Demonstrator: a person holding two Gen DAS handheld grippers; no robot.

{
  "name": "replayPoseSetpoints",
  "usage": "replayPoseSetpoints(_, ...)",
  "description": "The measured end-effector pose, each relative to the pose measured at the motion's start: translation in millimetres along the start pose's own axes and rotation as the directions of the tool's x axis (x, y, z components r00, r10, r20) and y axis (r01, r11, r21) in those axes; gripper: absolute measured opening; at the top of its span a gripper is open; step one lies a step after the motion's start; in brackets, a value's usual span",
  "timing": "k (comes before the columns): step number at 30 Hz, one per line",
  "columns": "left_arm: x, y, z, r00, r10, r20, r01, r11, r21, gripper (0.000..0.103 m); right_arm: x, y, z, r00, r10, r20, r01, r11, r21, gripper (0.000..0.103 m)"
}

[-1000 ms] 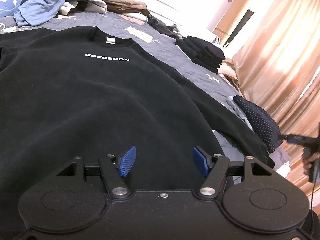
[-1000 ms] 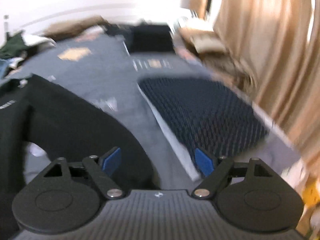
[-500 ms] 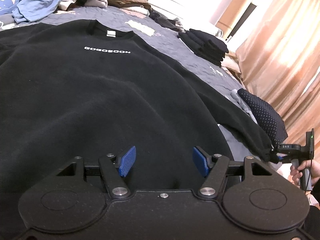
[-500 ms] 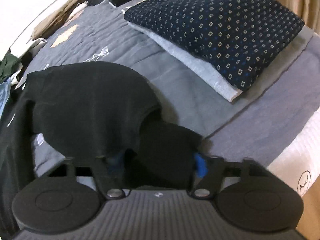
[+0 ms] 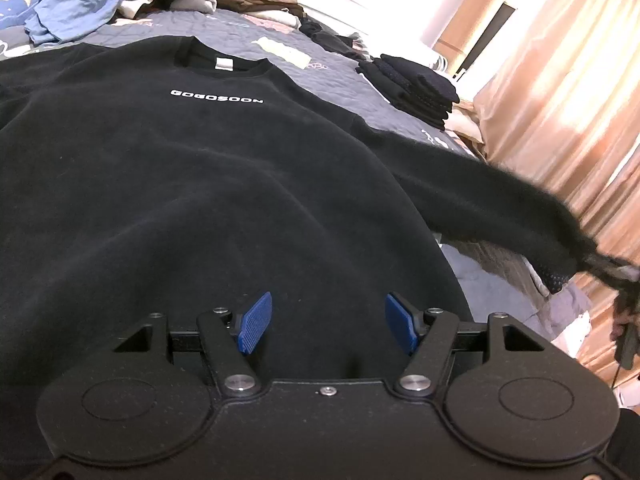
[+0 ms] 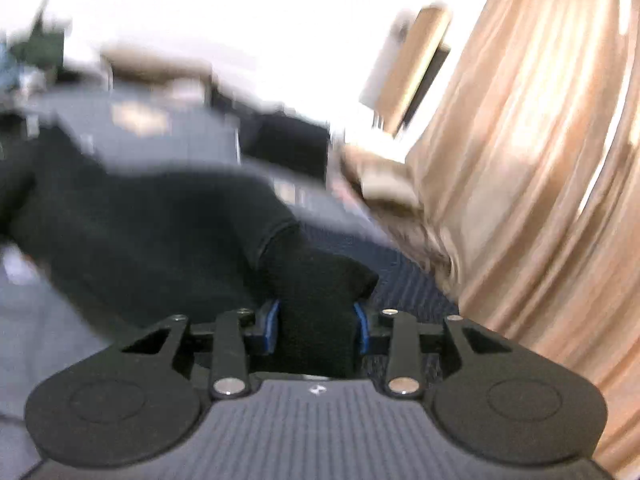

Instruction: Fold clothes

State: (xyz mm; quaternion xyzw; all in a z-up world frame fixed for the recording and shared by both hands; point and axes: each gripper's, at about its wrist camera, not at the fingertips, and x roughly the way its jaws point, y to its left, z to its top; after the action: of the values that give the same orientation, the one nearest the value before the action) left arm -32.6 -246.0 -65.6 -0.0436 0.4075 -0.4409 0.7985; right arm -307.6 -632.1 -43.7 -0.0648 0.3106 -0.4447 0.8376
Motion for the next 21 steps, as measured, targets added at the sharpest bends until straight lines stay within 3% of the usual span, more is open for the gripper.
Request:
replayPoseSetpoints(3, -0.4, -0.2, 0.3, 1.0, -0.001, 0.001, 0.001, 1.0, 0.001, 0.062, 37.9, 1.3, -14.5, 0.984, 0.017, -0.175, -0.015, 1.0, 0.014, 0.046)
replayPoseSetpoints(6, -1.7, 0.0, 0.0, 1.0, 0.0, 0.003, 0.0, 1.0, -0.003, 0.062, 45.6, 3.0, -21.5, 0.972, -0.035, -0.232, 0.043, 0.999, 0.031, 0.05)
replayPoseSetpoints(11, -3.8, -2.8, 0.7, 1.0, -0.016, 0.011, 0.016, 1.0, -0.002, 0.062, 14.3, -10.0, -8.0, 0.989, -0.083, -0.121, 0.094, 0.991, 0.092, 0.065)
replayPoseSetpoints(13, -4.6, -5.4, -0.3, 1.0, -0.025, 0.012, 0.025, 1.0, 0.009, 0.062, -3.5, -16.6, 0.4, 0.996, -0.051, -0.069, 0.059, 0.989, 0.134, 0.066)
replayPoseSetpoints(16, -5.8, -8.2, -0.7, 0.999, -0.033, 0.014, 0.032, 0.999, 0.022, 0.062, -20.1, -13.0, 11.2, 0.998, 0.057, 0.005, -0.057, 0.983, 0.176, 0.073)
replayPoseSetpoints(21, -10.7, -5.1, -1.7, 1.0, -0.015, 0.024, 0.014, 1.0, 0.016, 0.062, 4.4, 23.9, 13.1, 0.993, 0.113, -0.029, -0.105, 0.976, 0.191, 0.076)
